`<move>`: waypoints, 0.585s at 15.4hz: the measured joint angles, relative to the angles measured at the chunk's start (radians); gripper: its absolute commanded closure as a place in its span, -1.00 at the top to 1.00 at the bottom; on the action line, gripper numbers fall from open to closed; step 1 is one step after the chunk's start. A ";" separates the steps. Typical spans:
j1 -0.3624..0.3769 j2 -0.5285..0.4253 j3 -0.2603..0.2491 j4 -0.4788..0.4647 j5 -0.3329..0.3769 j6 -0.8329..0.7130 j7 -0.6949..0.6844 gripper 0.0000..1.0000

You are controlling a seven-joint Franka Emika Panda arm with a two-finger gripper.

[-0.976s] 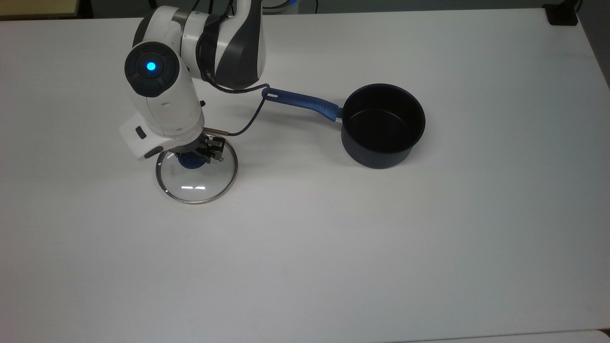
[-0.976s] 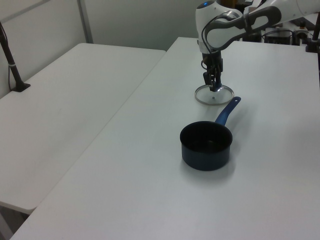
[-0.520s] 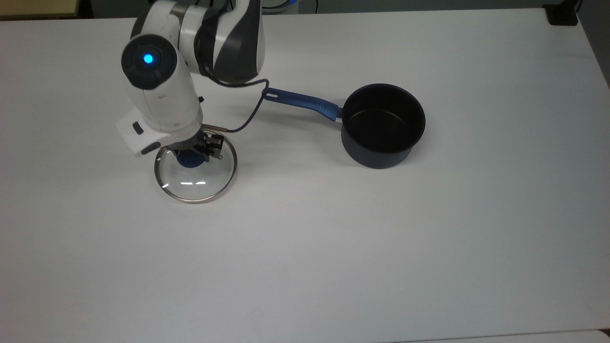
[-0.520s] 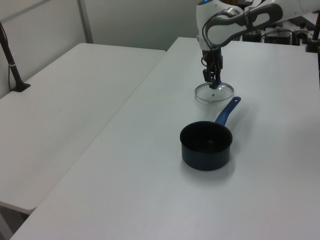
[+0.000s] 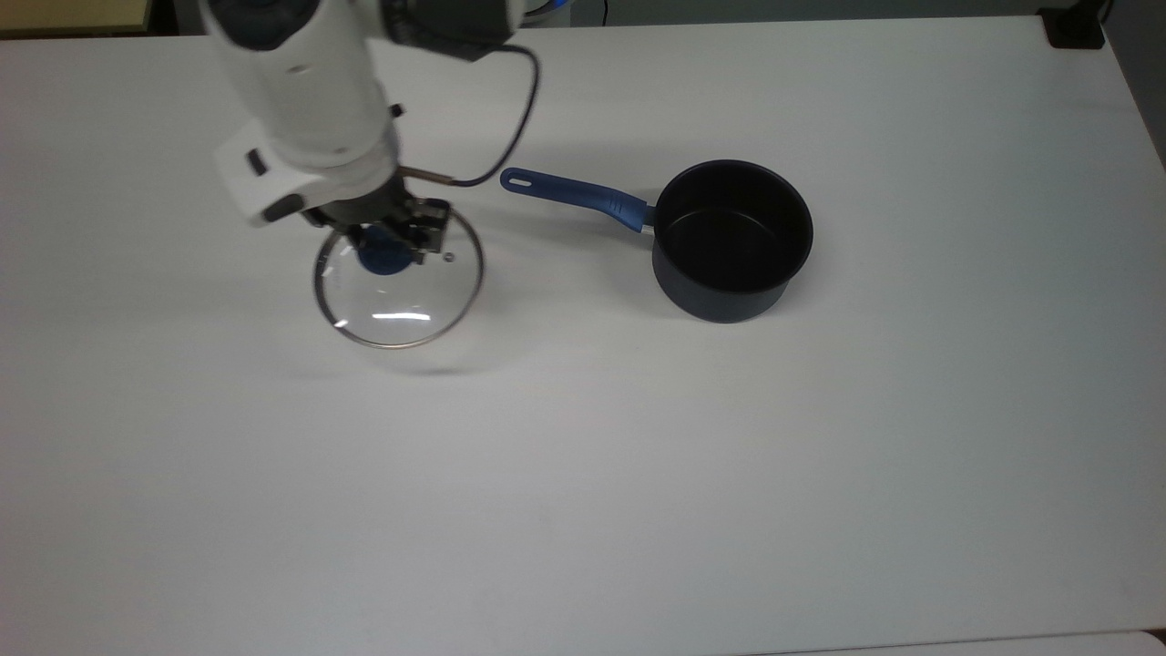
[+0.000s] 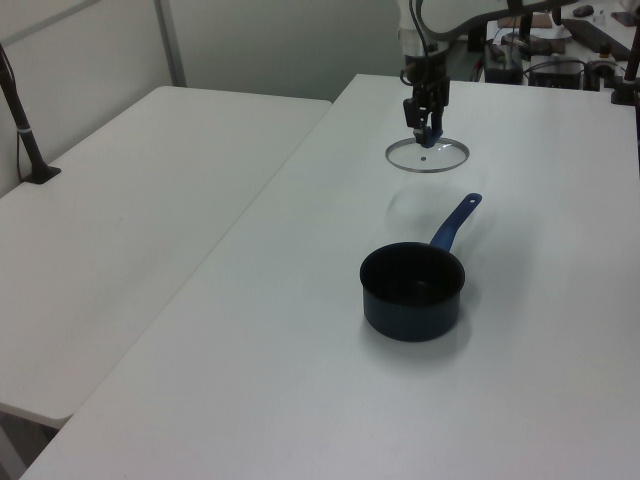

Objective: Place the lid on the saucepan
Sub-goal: 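Lift the lid and carry it over the black saucepan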

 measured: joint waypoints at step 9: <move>0.267 -0.035 0.006 0.037 0.000 0.000 0.193 -0.08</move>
